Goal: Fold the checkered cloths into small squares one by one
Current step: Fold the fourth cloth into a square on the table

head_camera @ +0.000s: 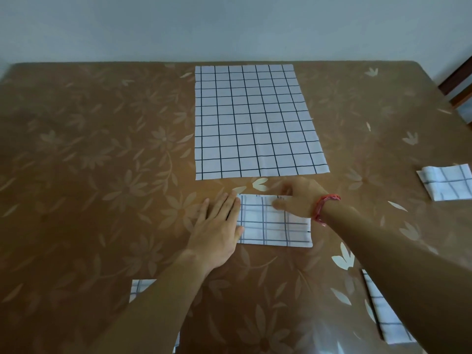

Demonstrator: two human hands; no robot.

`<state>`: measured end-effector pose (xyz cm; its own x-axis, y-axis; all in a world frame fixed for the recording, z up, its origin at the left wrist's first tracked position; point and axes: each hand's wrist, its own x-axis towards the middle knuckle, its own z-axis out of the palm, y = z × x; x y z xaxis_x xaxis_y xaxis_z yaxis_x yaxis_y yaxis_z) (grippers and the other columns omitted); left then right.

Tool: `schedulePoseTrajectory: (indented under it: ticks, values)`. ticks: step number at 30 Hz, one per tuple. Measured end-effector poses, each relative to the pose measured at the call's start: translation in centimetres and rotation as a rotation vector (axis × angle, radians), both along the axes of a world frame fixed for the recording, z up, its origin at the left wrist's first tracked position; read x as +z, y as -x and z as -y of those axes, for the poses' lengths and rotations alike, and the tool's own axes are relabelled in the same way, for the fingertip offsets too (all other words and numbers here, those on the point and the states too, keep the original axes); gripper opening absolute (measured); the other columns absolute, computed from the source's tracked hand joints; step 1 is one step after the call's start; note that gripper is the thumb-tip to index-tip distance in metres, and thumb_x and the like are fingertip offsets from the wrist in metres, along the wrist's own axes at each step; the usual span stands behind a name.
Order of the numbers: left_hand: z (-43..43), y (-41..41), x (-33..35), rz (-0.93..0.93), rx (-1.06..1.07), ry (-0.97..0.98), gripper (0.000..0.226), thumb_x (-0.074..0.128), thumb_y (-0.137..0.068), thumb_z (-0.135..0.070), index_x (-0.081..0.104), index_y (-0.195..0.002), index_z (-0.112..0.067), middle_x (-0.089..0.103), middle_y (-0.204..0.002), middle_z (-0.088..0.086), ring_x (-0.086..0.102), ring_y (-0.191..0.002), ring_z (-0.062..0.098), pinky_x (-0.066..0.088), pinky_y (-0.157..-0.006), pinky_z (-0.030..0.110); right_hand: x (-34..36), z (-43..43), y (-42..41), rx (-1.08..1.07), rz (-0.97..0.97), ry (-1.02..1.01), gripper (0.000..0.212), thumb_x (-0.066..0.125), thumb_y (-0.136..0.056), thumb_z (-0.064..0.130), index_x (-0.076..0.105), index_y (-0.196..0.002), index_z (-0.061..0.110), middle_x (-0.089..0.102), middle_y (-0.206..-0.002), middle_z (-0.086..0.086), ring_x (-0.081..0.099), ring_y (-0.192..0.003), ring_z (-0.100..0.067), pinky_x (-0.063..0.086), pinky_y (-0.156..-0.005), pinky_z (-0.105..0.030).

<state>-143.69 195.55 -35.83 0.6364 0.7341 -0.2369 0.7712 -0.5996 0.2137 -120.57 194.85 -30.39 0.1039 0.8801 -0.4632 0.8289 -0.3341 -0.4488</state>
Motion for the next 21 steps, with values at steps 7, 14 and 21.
schedulePoseTrajectory:
  ticks: [7,14,21]
  values:
    - [-0.6,-1.1,2.5,0.491,0.244,0.169,0.046,0.059,-0.095,-0.024,0.049,-0.14,-0.018,0.026,-0.156,-0.014,0.02,-0.14,0.0,0.017,-0.112,0.022,0.0,1.1,-1.1,-0.161,-0.06,-0.055,0.011,0.07,-0.075,0.021,0.066,-0.07,0.03,0.066,-0.078,0.016,0.064,-0.083,-0.011,0.049,-0.065,-0.02]
    - [3.0,-1.3,3.0,0.506,-0.006,-0.057,0.058,0.061,-0.072,-0.005,0.057,-0.129,-0.014,0.053,-0.136,0.0,0.041,-0.133,0.018,0.035,-0.112,0.042,0.6,4.7,-0.1,-0.669,-0.471,-0.106,0.009,0.071,-0.077,0.004,0.064,-0.072,0.006,0.06,-0.065,-0.001,0.058,-0.053,-0.007,0.042,-0.039,-0.014]
    - [7.4,-0.5,1.0,0.45,0.054,-0.16,0.06,0.084,-0.071,-0.022,0.06,-0.126,-0.018,0.06,-0.128,-0.003,0.055,-0.113,0.019,0.048,-0.084,0.035,-1.6,9.9,2.6,-0.981,-0.926,-0.066,0.046,0.07,-0.069,-0.01,0.058,-0.111,0.004,0.072,-0.098,-0.018,0.071,-0.086,-0.034,0.058,-0.073,-0.048]
